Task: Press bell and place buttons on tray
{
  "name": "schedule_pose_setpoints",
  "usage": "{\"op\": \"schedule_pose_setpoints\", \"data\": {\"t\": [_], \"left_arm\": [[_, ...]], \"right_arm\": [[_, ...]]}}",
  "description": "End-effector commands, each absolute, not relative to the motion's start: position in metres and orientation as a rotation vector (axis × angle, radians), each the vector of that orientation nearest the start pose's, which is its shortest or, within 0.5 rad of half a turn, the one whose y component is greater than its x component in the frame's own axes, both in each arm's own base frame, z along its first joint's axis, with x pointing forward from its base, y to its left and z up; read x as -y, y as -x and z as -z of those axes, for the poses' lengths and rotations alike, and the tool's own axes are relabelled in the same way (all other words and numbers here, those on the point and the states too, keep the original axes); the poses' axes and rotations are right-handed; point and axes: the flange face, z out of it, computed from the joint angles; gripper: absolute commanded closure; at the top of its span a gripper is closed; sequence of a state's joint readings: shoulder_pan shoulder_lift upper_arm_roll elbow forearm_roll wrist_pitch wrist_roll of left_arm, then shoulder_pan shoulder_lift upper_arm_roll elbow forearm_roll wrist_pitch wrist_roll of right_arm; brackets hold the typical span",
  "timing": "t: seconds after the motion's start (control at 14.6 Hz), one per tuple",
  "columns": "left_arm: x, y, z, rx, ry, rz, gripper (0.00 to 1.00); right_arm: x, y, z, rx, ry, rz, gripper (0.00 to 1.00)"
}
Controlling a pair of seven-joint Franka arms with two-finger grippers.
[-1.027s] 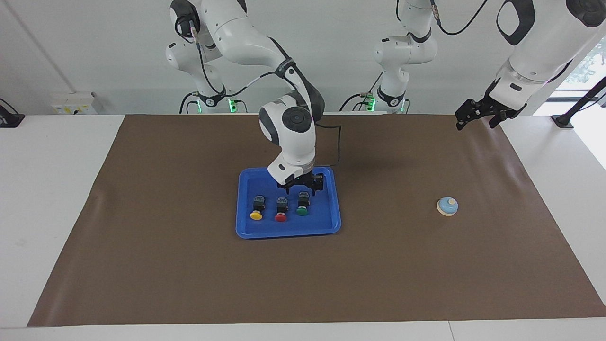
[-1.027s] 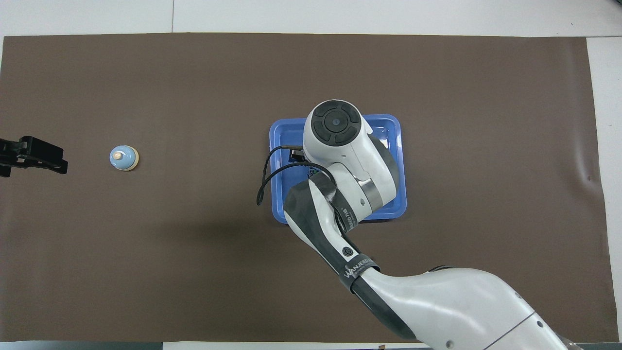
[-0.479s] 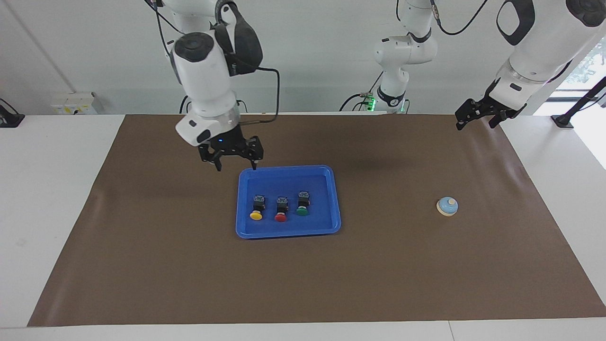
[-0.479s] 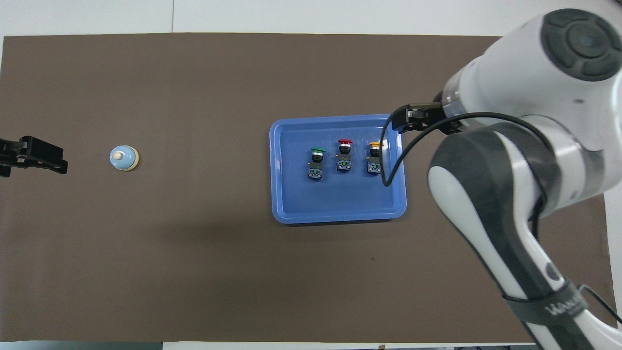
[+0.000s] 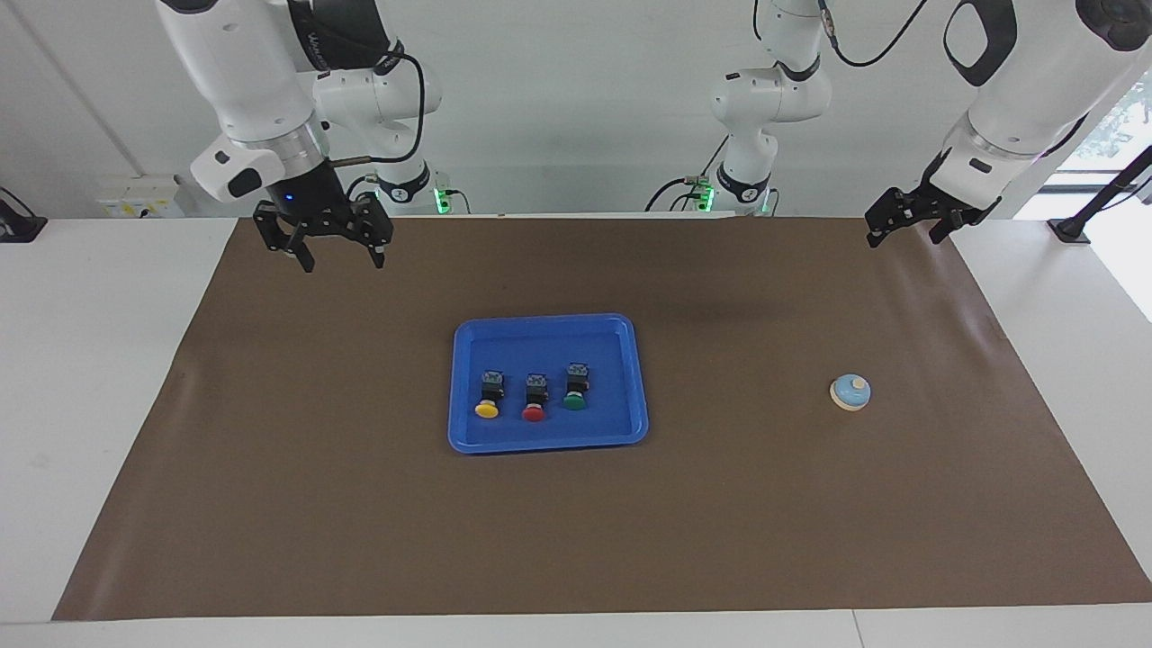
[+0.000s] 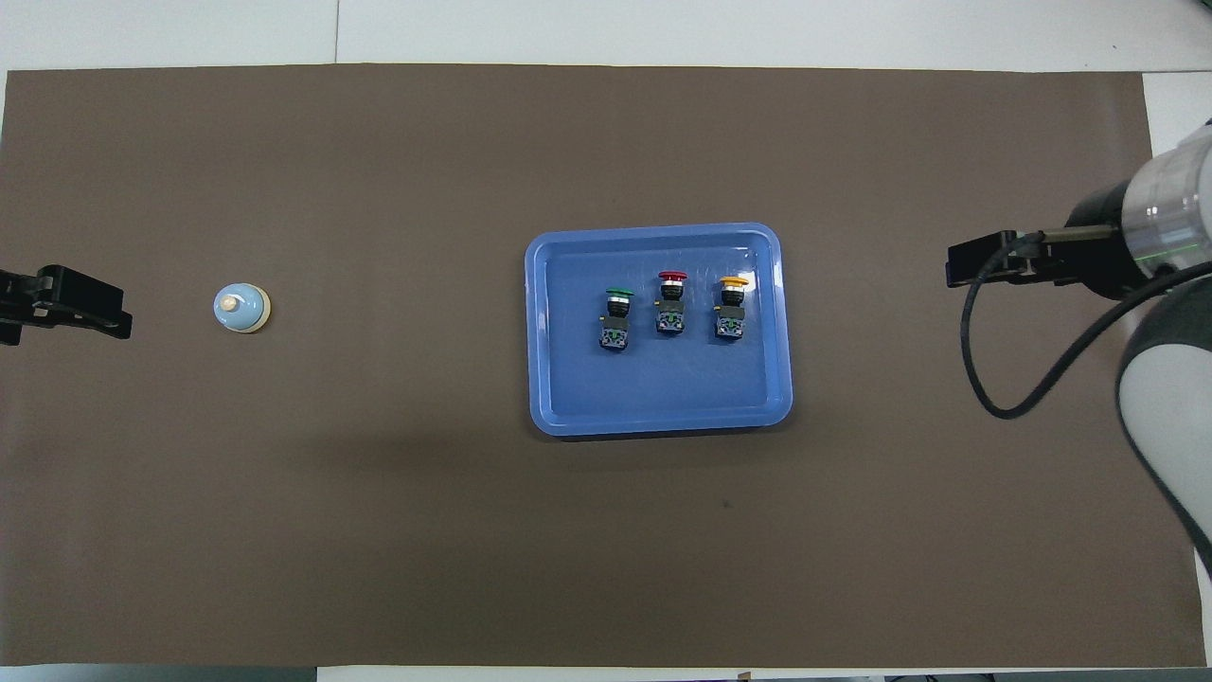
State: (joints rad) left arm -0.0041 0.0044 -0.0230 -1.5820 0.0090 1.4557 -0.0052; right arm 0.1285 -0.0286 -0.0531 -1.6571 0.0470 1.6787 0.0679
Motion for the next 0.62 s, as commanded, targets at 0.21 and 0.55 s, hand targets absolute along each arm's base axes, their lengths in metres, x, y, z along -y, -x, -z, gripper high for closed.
{"op": "schedule_pose_setpoints", "data": {"t": [0.21, 0.55], "left_arm": [[0.012, -0.536, -0.608, -0.010, 3.140, -0.183, 0.00], [0.012, -0.536, -0.608, -0.010, 3.140, -0.183, 0.00]], "right_arm": [[0.003, -0.550, -0.608, -0.023, 3.096, 0.031, 0.00], [0.005, -0.550, -0.619, -0.029, 3.098, -0.028, 0.00]]}}
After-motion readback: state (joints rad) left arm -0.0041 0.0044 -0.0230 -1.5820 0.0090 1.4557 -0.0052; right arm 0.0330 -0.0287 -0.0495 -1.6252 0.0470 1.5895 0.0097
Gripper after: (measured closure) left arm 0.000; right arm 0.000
